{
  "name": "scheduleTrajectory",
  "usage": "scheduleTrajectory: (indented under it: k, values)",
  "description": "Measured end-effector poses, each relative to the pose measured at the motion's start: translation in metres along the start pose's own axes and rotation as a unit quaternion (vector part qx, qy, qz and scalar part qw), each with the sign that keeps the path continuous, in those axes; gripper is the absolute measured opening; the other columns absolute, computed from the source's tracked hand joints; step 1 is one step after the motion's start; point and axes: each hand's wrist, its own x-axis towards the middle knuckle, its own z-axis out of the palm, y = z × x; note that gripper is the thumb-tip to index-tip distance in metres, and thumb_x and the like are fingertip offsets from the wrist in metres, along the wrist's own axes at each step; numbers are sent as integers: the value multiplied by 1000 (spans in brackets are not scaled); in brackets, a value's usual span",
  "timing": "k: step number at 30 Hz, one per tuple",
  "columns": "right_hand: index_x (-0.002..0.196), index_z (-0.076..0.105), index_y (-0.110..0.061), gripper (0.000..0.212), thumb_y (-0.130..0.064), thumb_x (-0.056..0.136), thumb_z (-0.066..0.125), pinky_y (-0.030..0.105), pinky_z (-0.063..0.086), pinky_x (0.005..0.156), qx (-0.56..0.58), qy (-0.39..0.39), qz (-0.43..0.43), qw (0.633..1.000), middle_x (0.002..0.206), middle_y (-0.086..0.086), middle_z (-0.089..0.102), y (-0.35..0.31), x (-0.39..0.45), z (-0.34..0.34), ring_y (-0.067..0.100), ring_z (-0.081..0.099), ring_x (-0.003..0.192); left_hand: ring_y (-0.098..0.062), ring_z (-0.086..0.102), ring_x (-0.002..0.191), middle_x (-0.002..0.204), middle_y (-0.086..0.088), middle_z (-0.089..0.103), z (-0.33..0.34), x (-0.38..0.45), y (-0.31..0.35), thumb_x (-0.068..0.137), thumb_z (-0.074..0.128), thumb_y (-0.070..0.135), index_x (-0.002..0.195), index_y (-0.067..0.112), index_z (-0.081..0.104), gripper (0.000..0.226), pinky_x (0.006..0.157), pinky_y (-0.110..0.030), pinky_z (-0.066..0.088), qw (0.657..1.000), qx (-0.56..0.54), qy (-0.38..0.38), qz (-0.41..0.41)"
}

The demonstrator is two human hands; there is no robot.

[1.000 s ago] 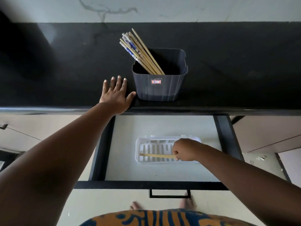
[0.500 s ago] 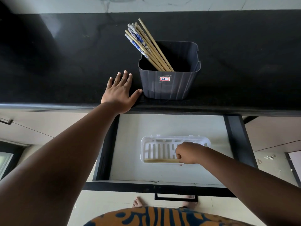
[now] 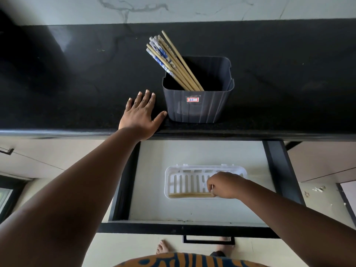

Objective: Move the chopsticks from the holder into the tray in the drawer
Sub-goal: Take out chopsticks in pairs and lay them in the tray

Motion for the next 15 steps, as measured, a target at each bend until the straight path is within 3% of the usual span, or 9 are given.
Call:
scheduleTrajectory:
  k: [3, 8, 11, 15]
  values:
    - [104, 69, -23, 21, -19, 88, 56, 33, 51, 88, 70, 45, -30, 996, 107, -5, 67, -9, -12, -31, 17, 61, 98, -17, -5, 148, 162, 0, 1, -1, 0, 0, 91, 16, 68, 154, 20, 8, 79, 120, -40, -4, 1000, 3, -5, -2]
    - [83, 72, -30, 7, -25, 84, 67, 16, 48, 58, 168, 181, -148, 958, 73, -15, 68, -50, -57, -127, 1, 65, 69, -16, -9, 147, 161, 2, -4, -2, 0, 0, 90, 11, 70, 154, 21, 3, 81, 119, -41, -6, 1000, 8, -18, -1]
    - [83, 71, -33, 7, -26, 82, 71, 12, 53, 59, 257, 252, -230, 904, 74, -18, 72, -78, -89, -180, -1, 68, 63, -16, -9, 147, 161, 1, -4, -2, 0, 1, 89, 10, 69, 154, 20, 2, 81, 119, -41, -6, 1000, 14, -23, -3]
    - [81, 75, -27, 3, -25, 81, 72, 32, 58, 74, 271, 416, -219, 840, 67, -11, 70, -97, -99, -234, 5, 68, 66, -16, -9, 147, 161, 2, -5, -3, 0, 2, 90, 12, 68, 153, 20, 2, 80, 120, -41, -5, 1000, 13, -23, -6]
